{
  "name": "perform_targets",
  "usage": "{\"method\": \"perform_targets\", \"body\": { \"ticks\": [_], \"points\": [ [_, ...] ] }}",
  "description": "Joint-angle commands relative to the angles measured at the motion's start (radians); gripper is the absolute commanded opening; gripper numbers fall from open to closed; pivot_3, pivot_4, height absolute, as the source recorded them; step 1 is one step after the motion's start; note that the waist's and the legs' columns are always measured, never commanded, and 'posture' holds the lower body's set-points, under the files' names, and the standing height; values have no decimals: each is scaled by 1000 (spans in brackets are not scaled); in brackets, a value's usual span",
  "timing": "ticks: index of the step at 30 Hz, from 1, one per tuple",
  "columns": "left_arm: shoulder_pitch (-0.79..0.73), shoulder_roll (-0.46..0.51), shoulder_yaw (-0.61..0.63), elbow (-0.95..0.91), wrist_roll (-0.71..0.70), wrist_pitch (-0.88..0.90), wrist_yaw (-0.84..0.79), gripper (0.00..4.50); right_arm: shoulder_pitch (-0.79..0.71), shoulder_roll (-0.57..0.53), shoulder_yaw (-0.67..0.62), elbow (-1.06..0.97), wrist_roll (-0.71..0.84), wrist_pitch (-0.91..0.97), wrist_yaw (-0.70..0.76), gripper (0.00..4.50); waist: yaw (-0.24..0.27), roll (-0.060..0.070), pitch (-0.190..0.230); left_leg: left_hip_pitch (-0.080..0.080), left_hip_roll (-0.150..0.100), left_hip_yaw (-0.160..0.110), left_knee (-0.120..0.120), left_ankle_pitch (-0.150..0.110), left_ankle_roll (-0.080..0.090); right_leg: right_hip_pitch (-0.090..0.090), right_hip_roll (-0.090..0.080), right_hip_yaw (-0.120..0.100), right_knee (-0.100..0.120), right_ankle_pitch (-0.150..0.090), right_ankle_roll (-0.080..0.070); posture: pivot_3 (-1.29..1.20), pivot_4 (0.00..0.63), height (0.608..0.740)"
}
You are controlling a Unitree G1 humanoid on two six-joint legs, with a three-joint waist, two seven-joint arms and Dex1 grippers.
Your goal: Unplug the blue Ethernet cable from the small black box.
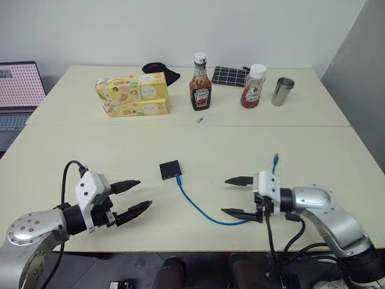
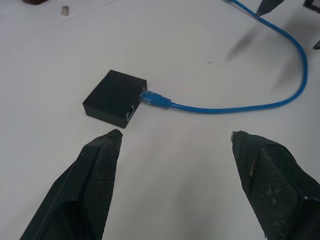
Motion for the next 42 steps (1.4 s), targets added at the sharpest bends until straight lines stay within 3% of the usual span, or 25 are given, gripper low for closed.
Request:
{"method": "perform_targets", "body": {
  "ticks": [1,5,11,25,30,35,42],
  "points": [
    [22,59,56,40,-13,-40,-129,3729,-44,75,93,56,-74,-15,-31,3945,0,0,0,0,0,0,0,0,0,0,0,0,0,0,0,0,150,740],
    [0,98,56,78,-8,-56,-195,3729,-111,196,189,171,-173,-12,-100,3945,0,1,1,0,0,0,0,0,0,-1,0,0,0,0,0,0,150,740],
    [-45,101,28,121,23,-80,-212,3729,-169,280,247,285,-276,91,-181,3945,1,1,1,-1,-1,-1,0,0,0,-1,0,-1,0,0,0,0,150,740],
    [-82,71,-21,174,70,-147,-211,3761,-200,261,256,236,-340,259,-220,1098,0,1,0,2,0,-1,-1,0,0,0,0,-1,2,0,0,0,150,740],
    [-102,60,-49,189,87,-172,-208,3761,-232,222,220,262,-351,278,-237,67,4,1,0,1,0,-2,0,0,0,0,0,-1,2,0,0,0,150,740],
    [-108,48,-77,189,98,-187,-205,3761,-245,116,165,278,-350,239,-221,67,8,1,0,1,0,-3,0,0,0,1,-1,-2,1,0,0,0,150,740],
    [-125,27,-114,138,68,-143,-186,3761,-152,-161,26,211,-283,195,-79,67,27,0,0,0,-2,-3,0,0,0,4,-3,-2,-4,1,2,0,150,740]
  ]
}}
